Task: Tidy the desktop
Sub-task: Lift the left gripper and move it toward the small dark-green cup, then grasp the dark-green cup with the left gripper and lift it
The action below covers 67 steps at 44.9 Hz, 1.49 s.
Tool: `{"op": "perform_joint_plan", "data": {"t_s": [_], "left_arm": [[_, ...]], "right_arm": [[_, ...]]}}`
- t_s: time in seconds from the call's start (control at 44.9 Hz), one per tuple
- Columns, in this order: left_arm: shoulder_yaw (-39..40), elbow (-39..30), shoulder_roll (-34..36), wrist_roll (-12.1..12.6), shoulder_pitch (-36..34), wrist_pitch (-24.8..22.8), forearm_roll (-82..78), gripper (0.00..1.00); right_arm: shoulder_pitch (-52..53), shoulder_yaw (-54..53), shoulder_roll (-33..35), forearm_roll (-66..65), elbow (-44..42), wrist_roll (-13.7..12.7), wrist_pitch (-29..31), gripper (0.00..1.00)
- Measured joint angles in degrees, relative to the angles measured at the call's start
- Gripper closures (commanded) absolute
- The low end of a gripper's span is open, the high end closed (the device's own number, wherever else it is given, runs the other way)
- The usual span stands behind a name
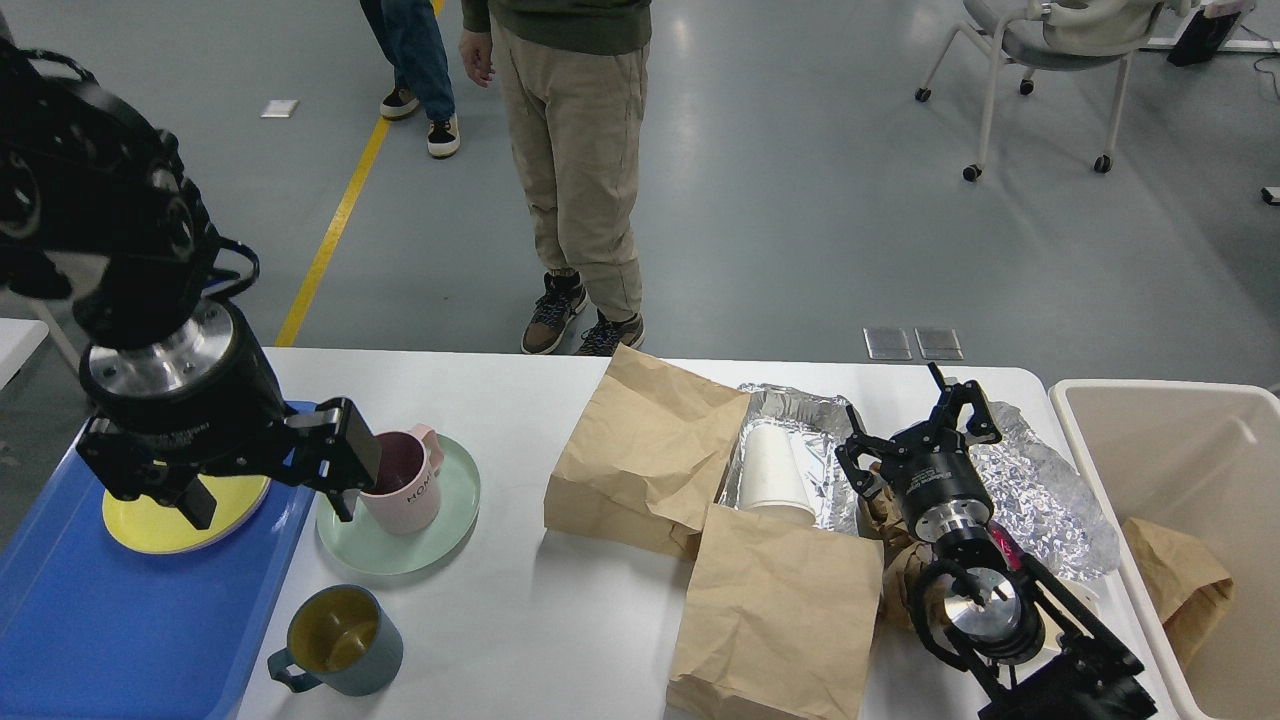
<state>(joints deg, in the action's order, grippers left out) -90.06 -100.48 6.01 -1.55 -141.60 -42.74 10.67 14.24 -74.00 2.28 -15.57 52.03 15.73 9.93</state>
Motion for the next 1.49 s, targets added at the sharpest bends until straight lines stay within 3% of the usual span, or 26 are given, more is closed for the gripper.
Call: {"op": "perform_joint_plan", "data": {"t_s": [0.111, 0.267, 0.379, 0.557, 0.958, 1.203, 1.493], "left_arm": [[1.0, 0.2, 0.2, 0.2, 8.9, 8.8, -1.0, 0.09], [3.4, 2.3, 0.0, 0.3, 24.0, 24.9, -2.3, 0.10], [4.6, 5.9, 0.0, 0.3, 33.4, 31.0, -3.4, 0.10], [5.0, 9.0, 0.7, 0.3, 39.4, 33.1, -5.9, 0.11], [7.7, 14.6, 5.6, 0.3, 45.9, 34.8, -13.1, 0.12], [9.4, 18.2, 7.1, 0.3, 50.6, 34.8, -13.4, 0.33], [9.9, 18.7, 8.1, 0.3, 52.3, 34.7, -13.6, 0.77]], "right_arm": [[0.0, 0.0, 0.0, 0.0, 0.0, 0.0, 0.0, 0.00], [0.0, 0.0, 0.0, 0.0, 0.0, 0.0, 0.0, 0.00], [0.0, 0.0, 0.0, 0.0, 0.0, 0.0, 0.0, 0.00], [0.0, 0.0, 0.0, 0.0, 0.0, 0.0, 0.0, 0.00], [0.0, 0.0, 0.0, 0.0, 0.0, 0.0, 0.0, 0.00], [0.0, 0.0, 0.0, 0.0, 0.0, 0.0, 0.0, 0.00], [0.0, 0.0, 0.0, 0.0, 0.0, 0.0, 0.0, 0.00]]}}
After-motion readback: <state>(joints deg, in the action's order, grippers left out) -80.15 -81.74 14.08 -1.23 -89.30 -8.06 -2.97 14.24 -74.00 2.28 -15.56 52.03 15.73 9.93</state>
